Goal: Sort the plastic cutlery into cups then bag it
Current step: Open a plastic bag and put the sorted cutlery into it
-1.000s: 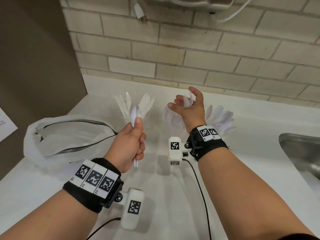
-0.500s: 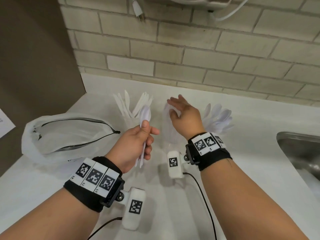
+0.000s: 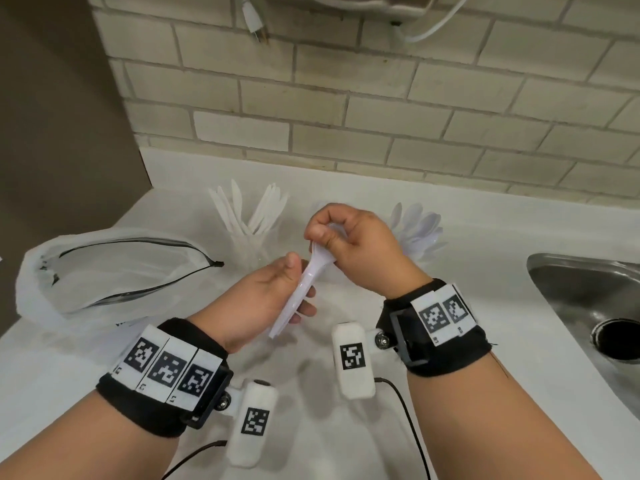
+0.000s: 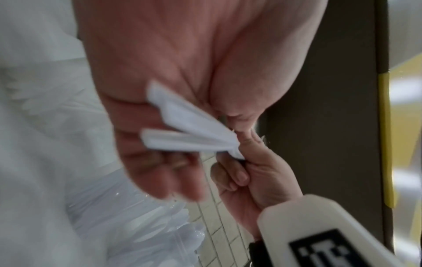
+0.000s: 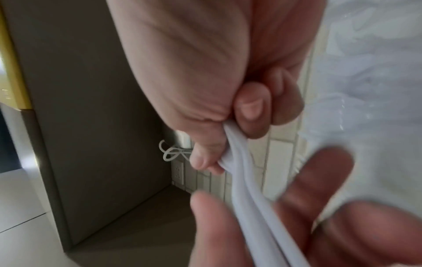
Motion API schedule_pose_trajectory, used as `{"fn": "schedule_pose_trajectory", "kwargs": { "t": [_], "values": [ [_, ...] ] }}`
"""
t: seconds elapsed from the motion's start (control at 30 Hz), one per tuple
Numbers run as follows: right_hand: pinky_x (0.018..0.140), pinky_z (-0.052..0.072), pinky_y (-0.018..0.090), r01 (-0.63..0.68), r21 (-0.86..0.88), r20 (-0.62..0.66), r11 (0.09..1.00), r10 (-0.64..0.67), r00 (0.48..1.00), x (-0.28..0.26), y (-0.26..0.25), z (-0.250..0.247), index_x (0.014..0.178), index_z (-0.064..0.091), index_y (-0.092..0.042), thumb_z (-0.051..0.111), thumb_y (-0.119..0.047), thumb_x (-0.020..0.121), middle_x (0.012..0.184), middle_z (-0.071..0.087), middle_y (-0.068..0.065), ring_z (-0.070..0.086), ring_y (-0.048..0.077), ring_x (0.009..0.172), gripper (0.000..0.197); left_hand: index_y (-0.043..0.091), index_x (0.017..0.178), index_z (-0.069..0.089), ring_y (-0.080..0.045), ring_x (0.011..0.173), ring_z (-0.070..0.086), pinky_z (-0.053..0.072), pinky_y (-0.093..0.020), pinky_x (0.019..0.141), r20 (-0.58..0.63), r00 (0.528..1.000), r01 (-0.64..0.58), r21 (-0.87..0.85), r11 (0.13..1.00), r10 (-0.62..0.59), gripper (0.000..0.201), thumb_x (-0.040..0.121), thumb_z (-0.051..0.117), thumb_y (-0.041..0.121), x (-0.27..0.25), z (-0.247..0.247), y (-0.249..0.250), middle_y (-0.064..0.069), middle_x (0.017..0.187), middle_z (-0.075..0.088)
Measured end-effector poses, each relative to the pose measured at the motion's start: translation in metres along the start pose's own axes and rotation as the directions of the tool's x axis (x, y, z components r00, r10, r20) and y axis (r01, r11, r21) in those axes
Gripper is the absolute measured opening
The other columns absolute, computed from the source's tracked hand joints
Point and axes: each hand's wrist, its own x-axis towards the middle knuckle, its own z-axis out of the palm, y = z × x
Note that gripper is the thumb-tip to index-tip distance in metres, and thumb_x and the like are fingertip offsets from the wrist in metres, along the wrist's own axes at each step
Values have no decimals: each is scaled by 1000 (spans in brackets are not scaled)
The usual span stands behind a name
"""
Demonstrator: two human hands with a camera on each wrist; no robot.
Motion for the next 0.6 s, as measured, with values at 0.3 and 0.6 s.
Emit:
{"fn": "schedule_pose_trajectory", "kwargs": {
  "t": [0.3,0.6],
  "values": [
    [66,33,23,-189,-490,-552,851,-135,823,11,30,-104,99,62,-4,45,-15,97,95,64,9,55,25,81,21,54,95,51,-14,77,58,44,-37,85,-376,876,79,729,680,301,24,78,47,71,-48,-76,9,9,111,47],
    [86,34,41,-419,-795,-257,439,382,888,26,101,-55,122,51,-21,32,-24,97,123,57,3,40,30,116,32,44,115,50,-32,103,58,44,-58,91,-512,858,460,797,391,36,81,52,40,94,-59,-155,-65,-1,116,61]
  ]
}}
